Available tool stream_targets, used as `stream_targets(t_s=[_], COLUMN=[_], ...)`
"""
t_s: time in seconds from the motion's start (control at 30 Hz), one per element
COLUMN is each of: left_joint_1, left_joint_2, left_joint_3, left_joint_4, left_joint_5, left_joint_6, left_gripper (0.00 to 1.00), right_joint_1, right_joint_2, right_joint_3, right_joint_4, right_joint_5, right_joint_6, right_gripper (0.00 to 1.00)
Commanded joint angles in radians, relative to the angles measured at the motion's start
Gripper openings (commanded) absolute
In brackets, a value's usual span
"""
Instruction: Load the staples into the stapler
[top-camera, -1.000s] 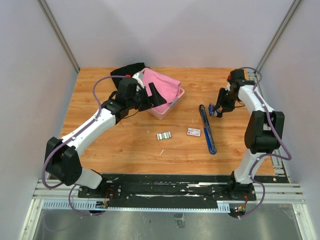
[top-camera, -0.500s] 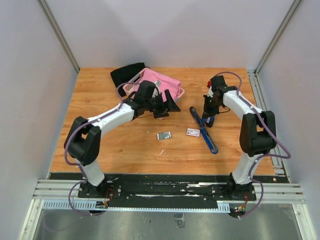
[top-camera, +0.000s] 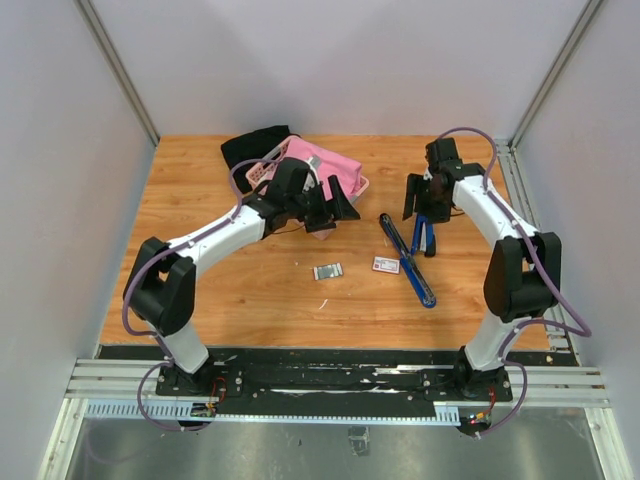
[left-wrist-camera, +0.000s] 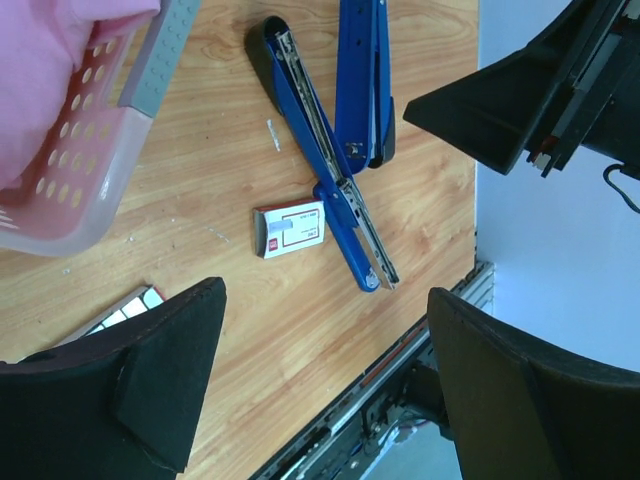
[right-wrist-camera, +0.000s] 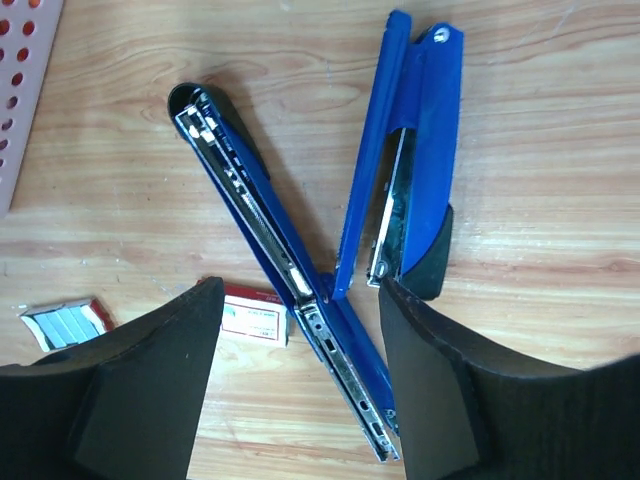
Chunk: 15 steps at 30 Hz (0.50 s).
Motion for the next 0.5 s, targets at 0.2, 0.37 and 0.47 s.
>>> stream_targets(t_s=[0.2,0.37,0.47], left_joint_1=[0.018,0.024,0.024], left_joint_2=[-0.069,-0.083,-0.09], left_joint_3=[-0.014,-0.031,-0.038], left_joint_4=[-0.032,-0.03,-0.031], left_joint_5=[-0.047,-0.046,-0.048], left_joint_6=[0.042,0.041,0.039], left_gripper=[0.87,0.87,0.87], right_joint_1=[-0.034,-0.035,-0.037], right_joint_2=[0.097,0.147,0.187], right_joint_3=[0.059,0.083,0.123], right_joint_4=[-0.091,-0.054,-0.053], right_joint_5=[0.194,0.144,0.155], right_joint_6=[-0.064,-0.111,-0.115], right_gripper=[0.67,0.72,0.73])
